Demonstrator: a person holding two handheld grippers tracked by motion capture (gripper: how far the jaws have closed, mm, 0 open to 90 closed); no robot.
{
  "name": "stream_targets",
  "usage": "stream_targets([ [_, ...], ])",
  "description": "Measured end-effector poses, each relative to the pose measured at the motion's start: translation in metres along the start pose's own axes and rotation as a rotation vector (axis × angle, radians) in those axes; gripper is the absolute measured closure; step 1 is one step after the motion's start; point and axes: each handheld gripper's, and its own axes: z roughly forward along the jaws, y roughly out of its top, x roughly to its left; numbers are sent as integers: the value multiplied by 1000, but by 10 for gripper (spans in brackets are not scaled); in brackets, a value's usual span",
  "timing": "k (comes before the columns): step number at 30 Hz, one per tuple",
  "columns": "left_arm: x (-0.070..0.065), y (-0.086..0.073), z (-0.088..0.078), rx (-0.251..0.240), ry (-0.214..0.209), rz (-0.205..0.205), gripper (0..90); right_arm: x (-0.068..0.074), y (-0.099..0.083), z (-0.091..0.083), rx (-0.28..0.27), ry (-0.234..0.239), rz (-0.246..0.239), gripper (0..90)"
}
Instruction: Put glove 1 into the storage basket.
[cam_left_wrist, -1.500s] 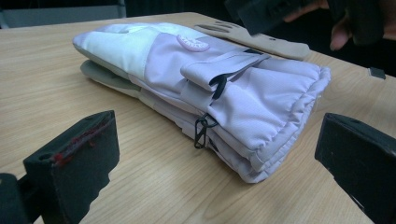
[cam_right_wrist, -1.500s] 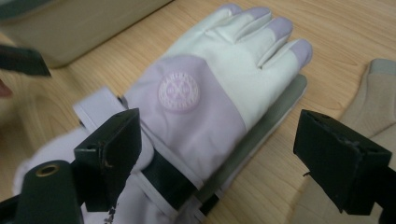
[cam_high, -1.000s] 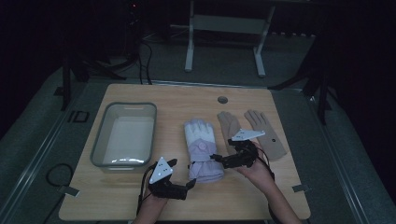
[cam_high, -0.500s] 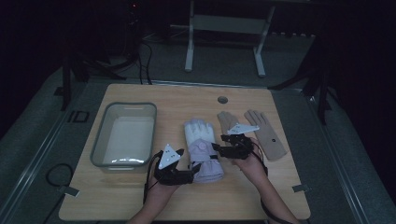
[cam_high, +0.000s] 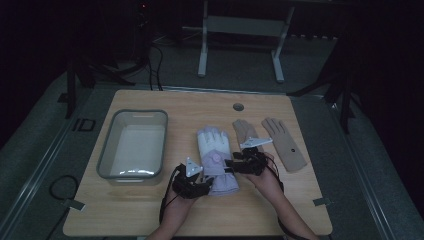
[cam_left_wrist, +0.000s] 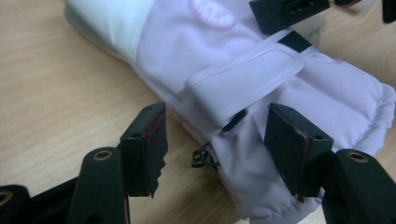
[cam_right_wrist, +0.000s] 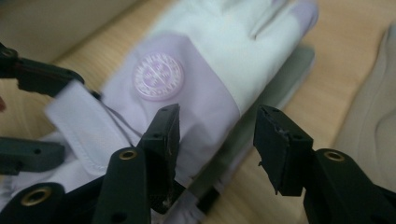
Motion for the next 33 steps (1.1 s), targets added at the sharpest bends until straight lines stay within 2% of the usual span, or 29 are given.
stream_targets([
  [5,4,-1,9,35,-28,-6,393,-10,-7,11,66,51,87,476],
  [9,6,-3,12,30,-31,12,393,-18,-9,21,105,114,141,453],
  [13,10,-4,14,34,-56,7,392,-27,-12,28,120,170,196,431],
  [14,11,-4,15,36,-65,2,392,-30,-13,29,123,190,214,437],
  [16,12,-4,15,35,-74,4,392,-32,-15,30,113,216,218,451],
  [18,13,-5,17,38,-83,-3,392,-32,-15,31,117,235,223,525],
  [19,14,-5,17,42,-89,-6,392,-30,-14,30,115,235,209,570],
  [21,16,-4,19,51,-104,-15,389,-24,-12,27,123,205,178,676],
  [24,18,-4,20,64,-116,-26,376,-2,-8,21,109,63,36,750],
  [27,21,-1,22,89,-132,-36,359,18,-8,18,86,-63,-87,773],
  [28,23,0,23,103,-146,-52,358,22,-9,18,78,-87,-108,775],
  [29,26,1,25,122,-166,-83,346,24,-10,17,72,-100,-112,776],
  [30,29,2,27,132,-183,-93,325,24,-12,17,60,-104,-111,778],
  [32,30,5,28,151,-199,-78,326,24,-13,17,57,-109,-106,779],
  [33,31,7,29,167,-221,-74,345,25,-14,18,56,-114,-105,780],
])
